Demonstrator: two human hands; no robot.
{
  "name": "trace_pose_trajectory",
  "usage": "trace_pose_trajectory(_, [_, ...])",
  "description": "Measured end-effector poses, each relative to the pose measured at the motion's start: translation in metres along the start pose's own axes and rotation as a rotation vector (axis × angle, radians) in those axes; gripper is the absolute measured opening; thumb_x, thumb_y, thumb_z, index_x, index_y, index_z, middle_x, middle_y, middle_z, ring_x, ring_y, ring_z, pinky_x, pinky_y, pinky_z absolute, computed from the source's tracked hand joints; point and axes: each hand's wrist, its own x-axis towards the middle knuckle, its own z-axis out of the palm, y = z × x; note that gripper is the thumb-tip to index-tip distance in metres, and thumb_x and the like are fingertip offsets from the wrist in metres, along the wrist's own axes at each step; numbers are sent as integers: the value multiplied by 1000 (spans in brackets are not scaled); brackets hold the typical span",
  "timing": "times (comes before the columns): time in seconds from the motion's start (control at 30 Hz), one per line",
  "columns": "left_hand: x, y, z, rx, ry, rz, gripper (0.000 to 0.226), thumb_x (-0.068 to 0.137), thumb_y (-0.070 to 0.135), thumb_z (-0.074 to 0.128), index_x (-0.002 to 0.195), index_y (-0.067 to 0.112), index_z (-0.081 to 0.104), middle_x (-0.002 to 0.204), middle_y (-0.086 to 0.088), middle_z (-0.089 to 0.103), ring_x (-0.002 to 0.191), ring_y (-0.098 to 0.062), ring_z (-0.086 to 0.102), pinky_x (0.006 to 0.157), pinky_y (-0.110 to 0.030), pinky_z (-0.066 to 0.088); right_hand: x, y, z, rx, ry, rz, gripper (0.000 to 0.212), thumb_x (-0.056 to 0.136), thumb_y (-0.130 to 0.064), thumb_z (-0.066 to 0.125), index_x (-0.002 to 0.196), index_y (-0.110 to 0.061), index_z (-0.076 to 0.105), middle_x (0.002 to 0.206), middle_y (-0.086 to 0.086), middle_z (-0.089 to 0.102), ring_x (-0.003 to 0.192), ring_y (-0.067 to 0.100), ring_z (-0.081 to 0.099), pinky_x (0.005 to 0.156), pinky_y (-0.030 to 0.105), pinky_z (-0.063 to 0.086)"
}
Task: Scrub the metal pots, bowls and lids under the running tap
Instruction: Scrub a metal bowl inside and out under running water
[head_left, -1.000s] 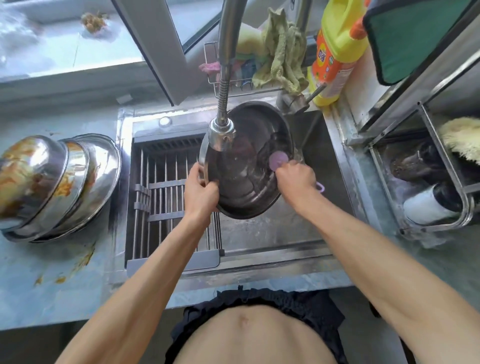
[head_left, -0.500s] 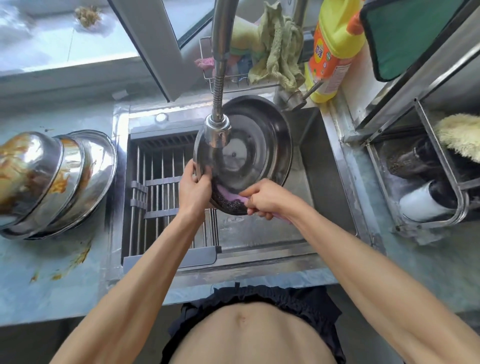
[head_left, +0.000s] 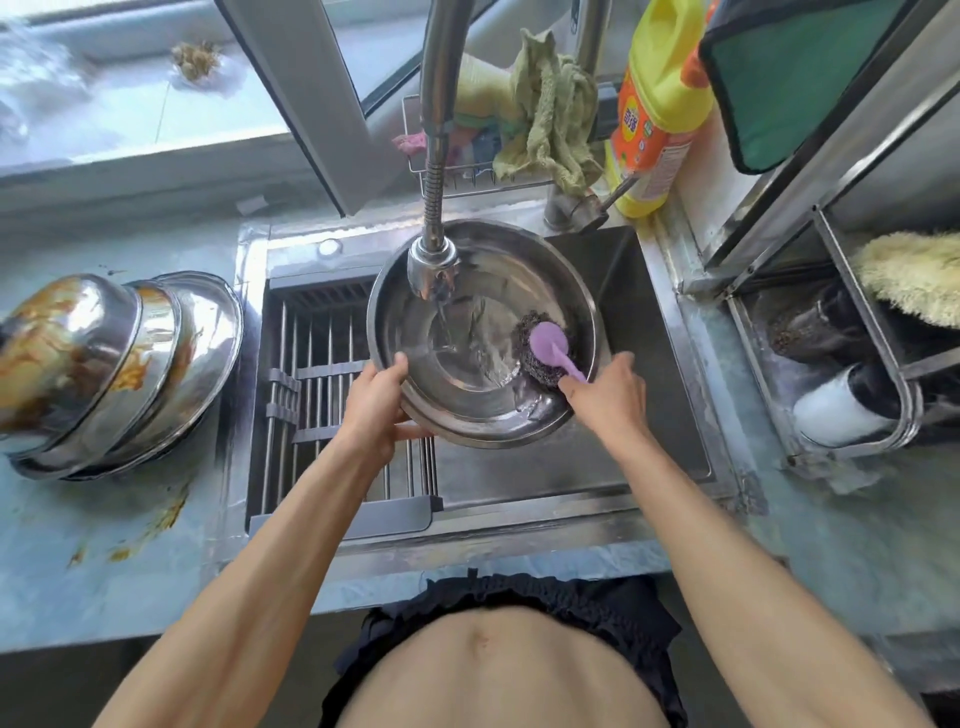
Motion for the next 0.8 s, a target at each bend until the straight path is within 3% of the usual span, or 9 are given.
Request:
trace_pose_trajectory(0.1, [-2,3,3,66,-36,-8,36,107,35,51,125,5,57,71,-3,73,68,-23,76,55,-39,60,4,7,-6,127,-98,65,31,81,-23,72,105,-8,59,101,12,65,80,28,60,60,34,46])
trace_pose_trajectory(0.2, [-4,5,9,76,-70,-63,37,107,34,53,123,2,59,76,-8,72,65,-24,76,55,-39,60,7,9,-19,85,-55,59,12,84,-12,65,82,-10,54,84,12,61,66,25,56,49,28,39])
trace_pose_trajectory(0.27, [-9,6,19,71,-87,-112,28,108,28,51,111,3,62,77,-11,72,66,-26,75,55,-42,60,4,3,-35,17,3,37,9,87,-12,63,90,-7,55,77,5,54,61,19,52,47,26,37])
trace_pose_trajectory(0.37, [-12,5,32,29,-107,-181,25,108,20,46,100,8,65,73,-9,76,70,-22,73,59,-39,61,-7,-9,-60,-87,113,-68,14,88,-16,62,96,-9,54,71,-1,47,57,13,46,45,26,30])
trace_pose_trajectory(0.47, [-12,4,39,30,-132,-235,23,107,22,47,104,12,67,78,-8,75,66,-20,73,52,-31,59,-23,-20,-85,-173,168,-159,16,89,-22,60,96,-13,49,69,-4,41,63,23,43,46,27,24])
trace_pose_trajectory(0.6, [-20,7,40,106,-160,-211,19,102,19,46,98,10,63,62,-6,71,48,-18,69,46,-25,53,-26,-30,-98,-242,204,-203,21,85,-24,59,100,-10,59,82,7,50,74,31,44,57,31,32])
trace_pose_trajectory(0.7, [-26,17,29,148,-171,-145,16,100,18,46,90,7,51,51,-10,60,44,-24,67,36,-20,40,-23,-24,-93,-180,110,-128,28,87,-27,57,109,-10,63,86,8,53,73,31,48,62,31,36])
trace_pose_trajectory(0.8, [-30,33,10,253,-119,-65,23,95,23,57,99,1,56,67,-21,67,50,-31,71,38,-22,49,-17,-14,-73,14,-50,0,42,70,-34,53,97,-5,68,74,9,68,61,24,61,61,31,51])
